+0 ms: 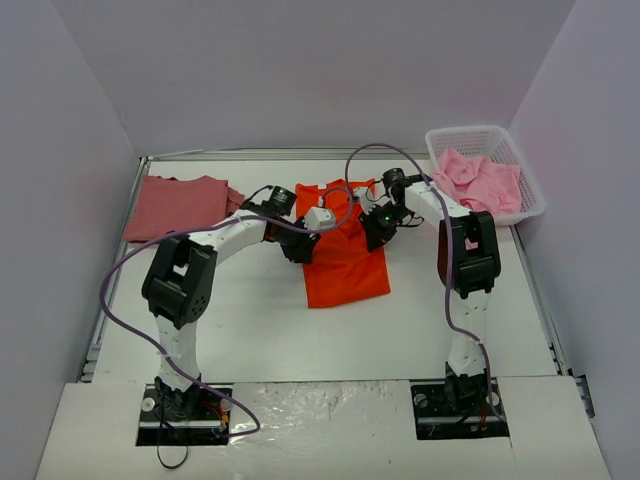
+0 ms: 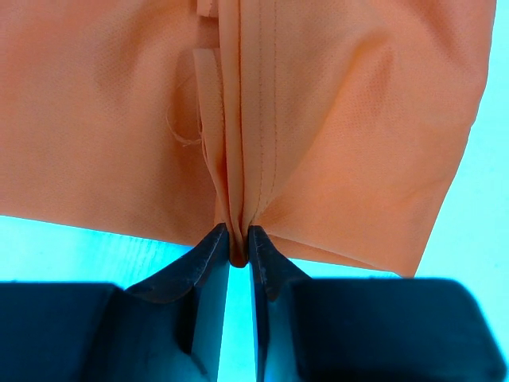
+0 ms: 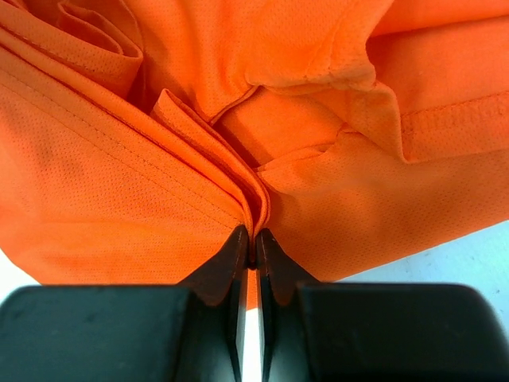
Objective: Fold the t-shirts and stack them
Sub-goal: Fold the folded rectangular tshirt in 1/3 of the way
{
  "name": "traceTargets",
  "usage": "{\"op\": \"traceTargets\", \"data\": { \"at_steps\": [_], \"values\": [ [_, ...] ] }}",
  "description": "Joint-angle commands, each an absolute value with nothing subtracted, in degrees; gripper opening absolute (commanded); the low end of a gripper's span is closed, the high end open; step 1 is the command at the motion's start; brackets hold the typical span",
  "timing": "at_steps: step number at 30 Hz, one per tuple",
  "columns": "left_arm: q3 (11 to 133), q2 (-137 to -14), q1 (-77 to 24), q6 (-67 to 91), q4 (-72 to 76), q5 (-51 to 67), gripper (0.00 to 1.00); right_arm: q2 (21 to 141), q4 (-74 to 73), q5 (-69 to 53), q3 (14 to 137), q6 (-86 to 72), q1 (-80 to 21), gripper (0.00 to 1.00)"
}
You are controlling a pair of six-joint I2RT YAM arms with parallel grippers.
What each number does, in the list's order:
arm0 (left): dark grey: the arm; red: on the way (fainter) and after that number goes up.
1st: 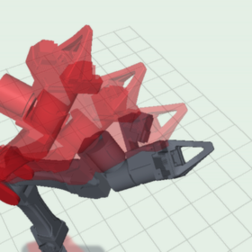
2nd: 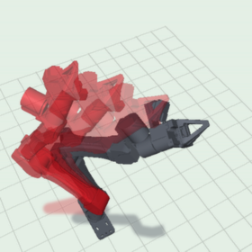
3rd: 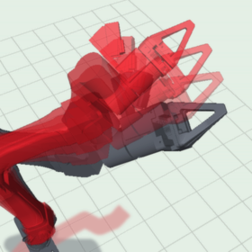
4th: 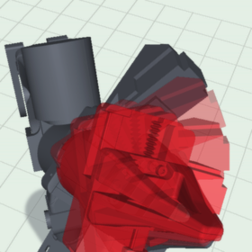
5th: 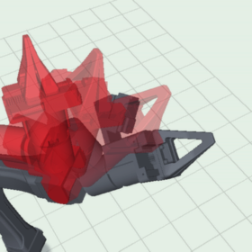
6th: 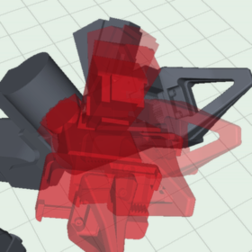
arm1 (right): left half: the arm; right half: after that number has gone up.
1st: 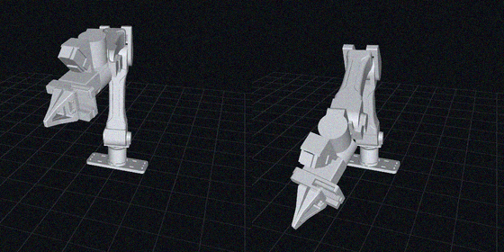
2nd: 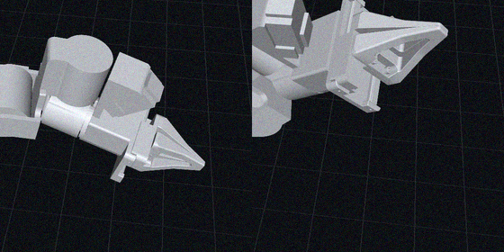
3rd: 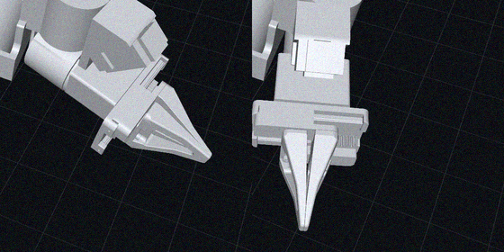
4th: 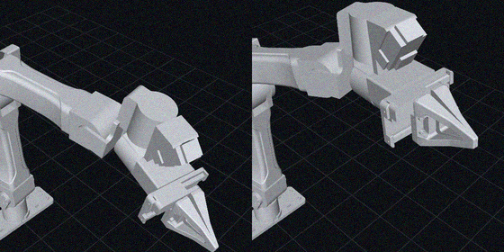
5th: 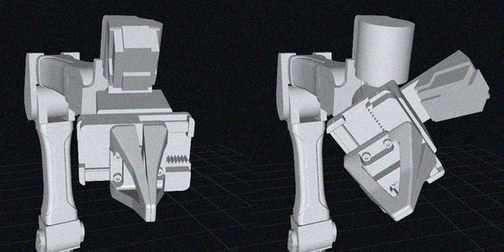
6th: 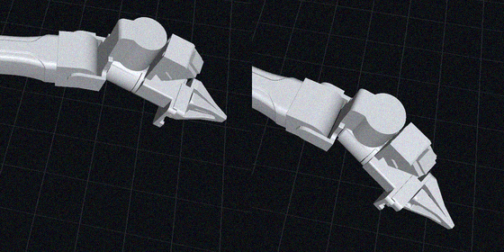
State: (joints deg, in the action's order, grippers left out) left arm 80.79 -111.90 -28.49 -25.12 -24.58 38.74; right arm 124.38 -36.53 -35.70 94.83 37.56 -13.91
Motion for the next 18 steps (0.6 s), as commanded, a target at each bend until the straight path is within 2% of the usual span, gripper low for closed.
{"op": "traceTargets", "data": {
  "at_steps": [1, 18],
  "values": [
    [84.4, -108.0, -28.7, -26.2, -26.6, 39.4, 0.15, 120.7, -39.0, -34.4, 96.2, 37.8, -14.0, 0.01],
    [86.0, -107.8, -27.5, -20.1, -25.3, 36.5, 0.13, 118.0, -38.8, -34.1, 97.4, 37.4, -14.0, 0.0]
  ]
}}
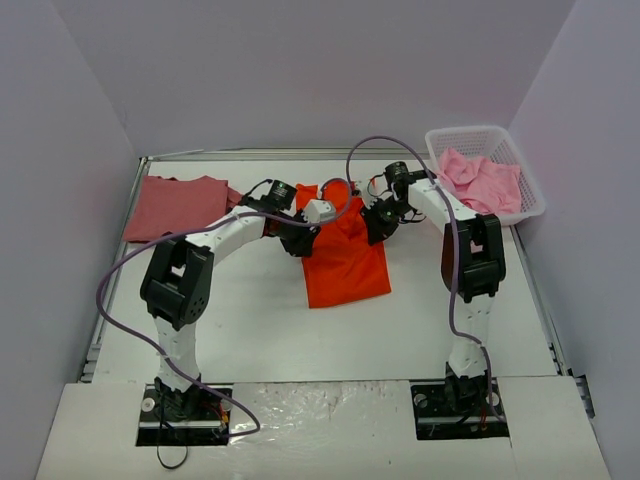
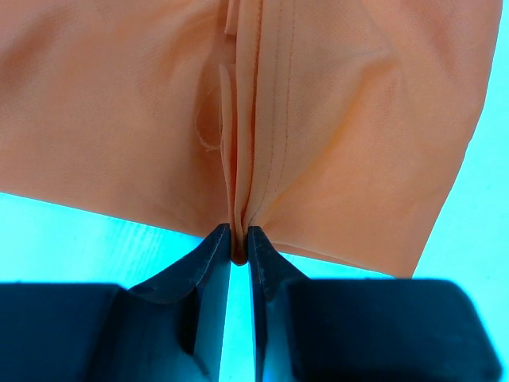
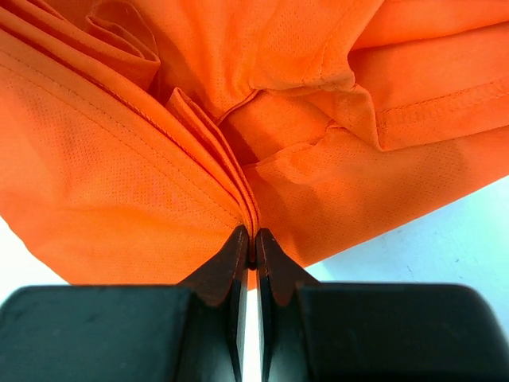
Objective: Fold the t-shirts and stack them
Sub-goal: Fold the folded rectangular tshirt in 1/3 of the way
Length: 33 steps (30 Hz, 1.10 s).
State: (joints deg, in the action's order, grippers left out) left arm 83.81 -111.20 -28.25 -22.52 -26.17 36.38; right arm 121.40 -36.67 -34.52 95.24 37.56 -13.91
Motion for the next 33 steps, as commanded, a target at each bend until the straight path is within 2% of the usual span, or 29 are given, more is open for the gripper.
{"op": "traceTargets", "data": {
  "at_steps": [1, 13, 17, 33],
  "values": [
    [86.0, -107.9, -27.1, -19.0, -25.1, 36.6, 0.13, 118.0, -38.8, -34.0, 97.6, 37.4, -14.0, 0.0],
    [87.3, -110.3, -24.4, -11.9, -22.5, 38.6, 0.15, 119.0, -38.5, -33.0, 98.1, 37.6, -14.3, 0.0],
    [88.9, -111.9, -24.3, -11.7, -23.4, 39.3, 0.18, 119.1, -38.1, -32.5, 98.2, 37.5, -14.4, 0.0],
    [89.6, -113.9, -24.5, -12.1, -23.7, 38.5, 0.17, 120.1, -32.4, -28.3, 97.0, 35.3, -16.6, 0.0]
  ]
}}
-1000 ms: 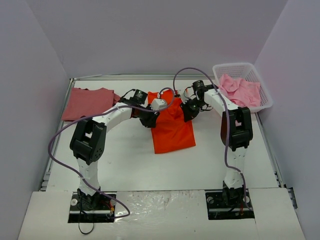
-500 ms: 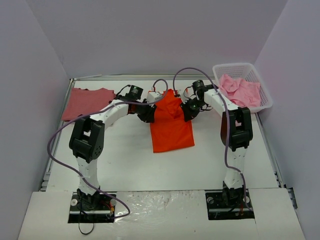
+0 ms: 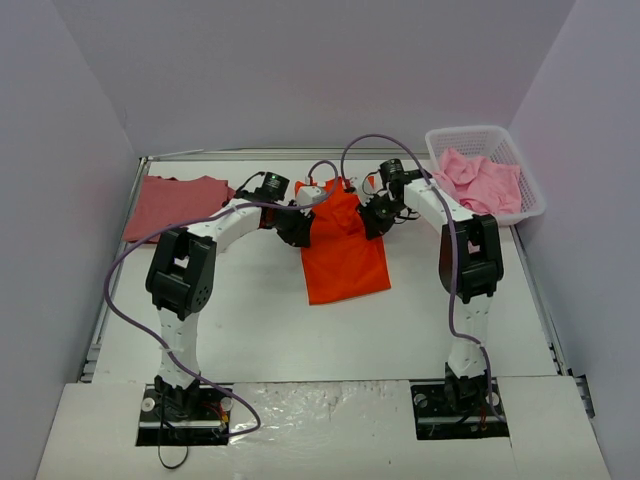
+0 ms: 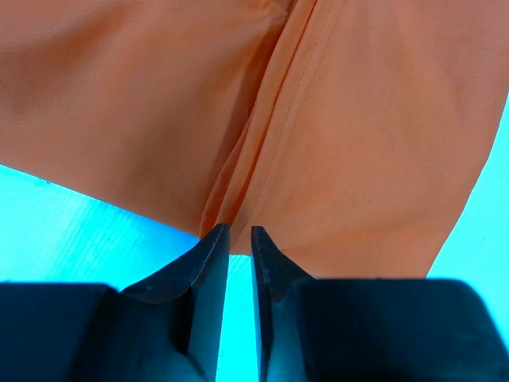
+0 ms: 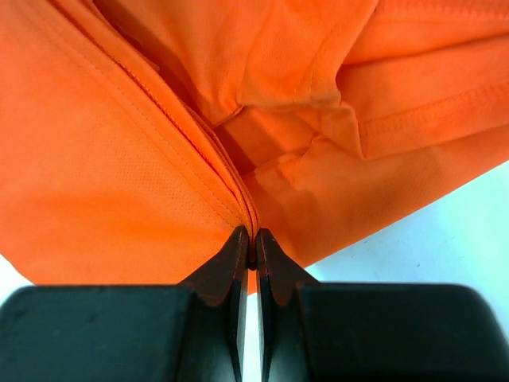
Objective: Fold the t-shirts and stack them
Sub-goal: Fold the folded rectangular tshirt in 1/3 of the way, then grab one side of the 2/3 rectangular tshirt with both arms
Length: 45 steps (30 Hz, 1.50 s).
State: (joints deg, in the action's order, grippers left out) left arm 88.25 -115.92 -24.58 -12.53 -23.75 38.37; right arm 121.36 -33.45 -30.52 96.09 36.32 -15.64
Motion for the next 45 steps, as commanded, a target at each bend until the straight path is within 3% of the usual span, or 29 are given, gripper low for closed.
{"op": "traceTargets", "data": {
  "at_steps": [1, 19, 22, 23, 26, 28, 30, 31, 33, 35, 36, 37, 40, 45],
  "values": [
    [89.5, -113.8, -24.5, -12.2, -23.6, 38.5, 0.17, 120.2, -31.7, -27.7, 96.6, 34.9, -16.9, 0.0],
    [86.4, -110.7, -24.4, -15.1, -23.8, 35.7, 0.17, 125.6, -23.5, -19.2, 95.3, 31.8, -17.5, 0.0],
    [86.0, -110.6, -24.4, -15.3, -23.5, 33.8, 0.17, 125.2, -22.8, -19.0, 94.7, 31.8, -17.4, 0.1],
    [85.7, -110.0, -24.3, -15.6, -23.1, 32.8, 0.18, 124.6, -22.6, -18.7, 94.6, 31.7, -17.4, 0.23],
    [84.0, -107.1, -24.4, -16.3, -21.6, 27.7, 0.23, 122.4, -22.3, -18.8, 94.7, 31.1, -17.3, 0.34],
    [83.3, -104.2, -24.7, -17.7, -21.3, 23.4, 0.36, 119.2, -22.3, -19.0, 95.0, 31.1, -17.3, 0.4],
    [83.5, -102.1, -24.8, -18.6, -21.8, 19.6, 0.58, 117.0, -22.4, -18.5, 96.0, 31.1, -17.3, 0.44],
    [83.8, -99.9, -24.8, -19.2, -22.3, 18.6, 0.61, 114.5, -22.5, -18.3, 96.4, 30.8, -17.2, 0.53],
    [83.8, -97.3, -24.6, -19.7, -23.8, 17.7, 0.72, 112.1, -22.9, -18.4, 96.9, 30.4, -17.1, 0.61],
    [82.8, -92.8, -24.4, -19.9, -23.9, 17.1, 0.81, 107.7, -23.3, -18.5, 96.0, 29.9, -16.9, 0.78],
    [82.1, -91.3, -24.3, -19.9, -23.6, 17.4, 0.84, 106.0, -23.4, -18.7, 95.1, 29.4, -16.9, 0.95],
    [79.9, -88.2, -24.2, -20.0, -23.2, 18.1, 0.89, 102.7, -23.6, -19.6, 94.0, 29.4, -16.8, 1.0],
    [76.2, -83.3, -23.7, -21.4, -23.4, 18.6, 0.97, 97.6, -27.1, -22.7, 89.7, 30.5, -16.8, 1.0],
    [72.8, -78.1, -24.1, -21.7, -27.9, 15.5, 0.94, 90.4, -31.1, -22.8, 78.1, 30.6, -18.0, 1.0]
  ]
}}
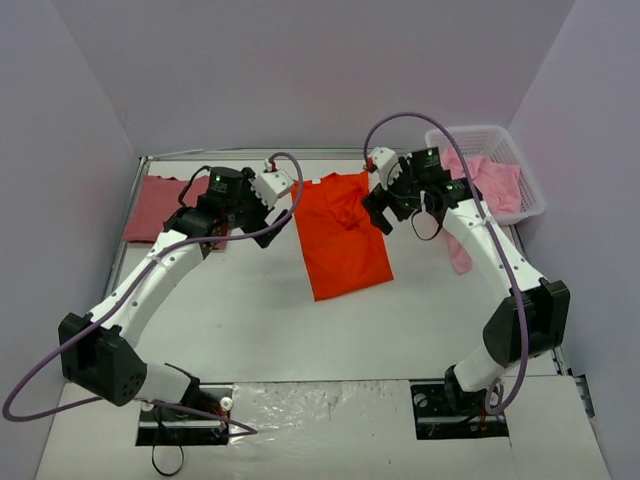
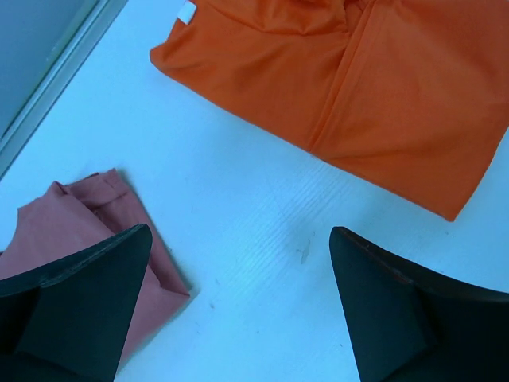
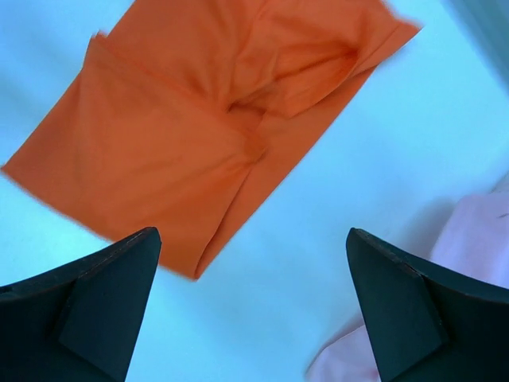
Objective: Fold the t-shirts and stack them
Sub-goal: Grab one side of the 2/3 rectangular tshirt with both arms
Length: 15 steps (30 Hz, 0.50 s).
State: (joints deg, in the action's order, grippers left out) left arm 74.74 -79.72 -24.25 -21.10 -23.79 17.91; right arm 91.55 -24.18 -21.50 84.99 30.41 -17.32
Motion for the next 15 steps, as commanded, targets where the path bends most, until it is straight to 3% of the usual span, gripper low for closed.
{"op": "traceTargets", "data": {
  "at_steps": [1, 6, 10, 15],
  "values": [
    [72.2, -77.9, -24.0, -21.0, -28.3, 15.6, 0.94, 89.7, -31.9, -23.1, 76.7, 30.0, -18.3, 1.0],
    [69.8, -79.0, -20.8, -15.9, -35.0, 29.8, 0.94, 87.1, -35.2, -23.0, 71.1, 26.5, -18.6, 1.0],
    [60.8, -75.8, -13.3, -5.5, -24.6, 41.9, 0.94, 83.4, -34.9, -24.6, 65.8, 27.4, -17.3, 1.0],
    [51.9, -67.7, -11.9, -5.5, -16.8, 40.9, 0.94, 77.4, -31.6, -26.7, 61.1, 27.8, -13.2, 1.0]
  ]
}}
